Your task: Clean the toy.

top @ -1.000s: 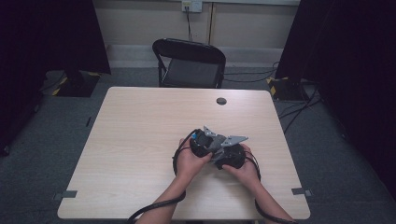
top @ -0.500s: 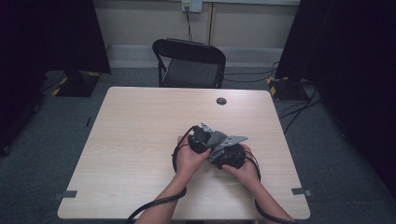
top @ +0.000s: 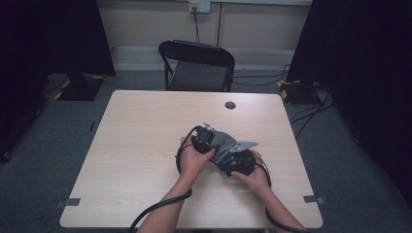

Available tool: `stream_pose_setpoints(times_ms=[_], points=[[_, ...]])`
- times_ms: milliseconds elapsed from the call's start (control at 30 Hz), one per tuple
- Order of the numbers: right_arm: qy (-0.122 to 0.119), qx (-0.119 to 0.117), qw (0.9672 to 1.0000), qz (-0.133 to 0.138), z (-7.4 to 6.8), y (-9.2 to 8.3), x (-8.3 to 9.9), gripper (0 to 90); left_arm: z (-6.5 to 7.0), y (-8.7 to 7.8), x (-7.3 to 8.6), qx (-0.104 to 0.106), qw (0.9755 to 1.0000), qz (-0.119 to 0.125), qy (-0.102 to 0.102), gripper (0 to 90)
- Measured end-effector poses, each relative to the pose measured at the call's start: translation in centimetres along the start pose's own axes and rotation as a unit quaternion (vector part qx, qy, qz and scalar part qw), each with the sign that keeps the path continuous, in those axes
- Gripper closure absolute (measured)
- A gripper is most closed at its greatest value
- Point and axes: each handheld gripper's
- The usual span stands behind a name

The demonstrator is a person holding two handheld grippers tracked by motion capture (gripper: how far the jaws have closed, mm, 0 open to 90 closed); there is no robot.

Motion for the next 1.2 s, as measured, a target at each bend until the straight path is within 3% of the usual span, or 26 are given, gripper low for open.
stream_pose_setpoints(times_ms=[333,700,1200], points=[[0.000,0.000,1.0000,0.000,0.0,0.0,0.0,24.1,-1.2,0.2,-0.1,-0.012,0.9997,0.003,-0.019,70.0],[0.000,0.000,1.0000,0.000,0.0,0.0,0.0,24.1,-2.9,0.3,0.4,-0.037,0.9990,-0.002,-0.023,70.0],[0.000,0.000,1.0000,0.000,0.0,0.0,0.0,24.1,-4.6,0.6,0.8,-0.042,0.9978,0.001,-0.051,70.0]])
Point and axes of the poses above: each handheld gripper's, and its own axes: y roughly forward along the jaws, x roughly out of its underside, z roughly to its right, and after that the axes turned 14 degrees about z, right-handed
